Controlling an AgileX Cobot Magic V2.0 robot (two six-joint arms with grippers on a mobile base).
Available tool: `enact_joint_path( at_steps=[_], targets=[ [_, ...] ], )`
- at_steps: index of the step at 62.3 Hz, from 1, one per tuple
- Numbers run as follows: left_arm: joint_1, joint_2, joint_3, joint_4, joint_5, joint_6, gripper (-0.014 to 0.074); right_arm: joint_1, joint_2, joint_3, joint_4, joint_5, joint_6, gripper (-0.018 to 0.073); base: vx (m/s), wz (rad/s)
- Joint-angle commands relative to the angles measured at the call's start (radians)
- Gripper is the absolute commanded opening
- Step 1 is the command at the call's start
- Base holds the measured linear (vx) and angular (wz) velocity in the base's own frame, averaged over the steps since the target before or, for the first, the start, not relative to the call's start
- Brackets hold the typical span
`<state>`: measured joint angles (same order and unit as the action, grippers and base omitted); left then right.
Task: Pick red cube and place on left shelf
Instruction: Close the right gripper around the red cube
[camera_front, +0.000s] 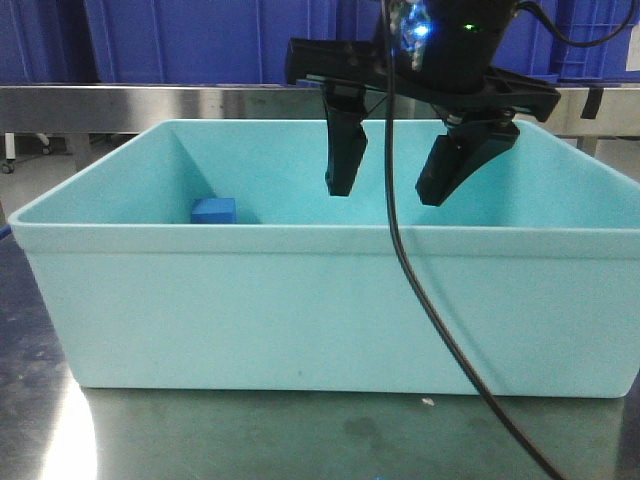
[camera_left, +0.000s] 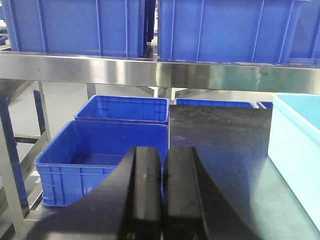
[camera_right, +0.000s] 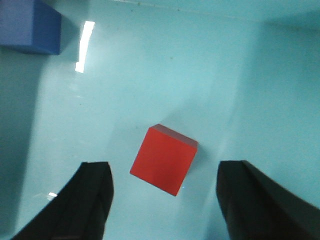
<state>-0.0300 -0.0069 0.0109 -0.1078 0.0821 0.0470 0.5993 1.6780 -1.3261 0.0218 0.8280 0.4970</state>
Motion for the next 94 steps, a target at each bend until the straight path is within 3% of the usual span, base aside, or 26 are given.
enact_joint_path(
  at_steps=[1, 11, 27, 57, 67, 84, 94],
  targets=[
    [-0.005, -0.014, 0.024, -0.005, -0.09, -0.007, 0.0102, 0.0, -0.041, -0.038, -0.008, -0.048, 0.036, 0.0557, 0.0, 0.0],
    [-0.005, -0.014, 0.024, -0.005, -0.09, -0.007, 0.0102, 0.0, -0.024, -0.038, -0.012, -0.078, 0.122, 0.0557, 0.0, 0.0],
    [-0.005, -0.014, 0.024, -0.005, -0.09, -0.007, 0.0102, 0.0, 0.06, -0.038, -0.012, -0.022, 0.124, 0.0557, 0.0, 0.0],
    [-0.005, -0.014, 0.024, -0.005, -0.09, -0.007, 0.0102, 0.0, 0.1, -0.038, -0.006, -0.083, 0.123, 0.0526, 0.0, 0.0],
    [-0.005, -0.014, 0.024, -0.005, -0.09, -0.007, 0.0102, 0.0, 0.116, -0.038, -0.006, -0.068, 0.12, 0.0428, 0.0, 0.0],
    [-0.005, -0.014, 0.024, -0.005, -0.09, -0.007, 0.0102, 0.0, 0.112, -0.04, -0.006, -0.041, 0.119, 0.0059, 0.0, 0.0],
    [-0.005, -0.014, 0.024, -0.005, -0.09, -0.007, 0.0102, 0.0, 0.071, -0.092, -0.039, -0.012, 0.118, 0.0059, 0.0, 0.0]
  ],
)
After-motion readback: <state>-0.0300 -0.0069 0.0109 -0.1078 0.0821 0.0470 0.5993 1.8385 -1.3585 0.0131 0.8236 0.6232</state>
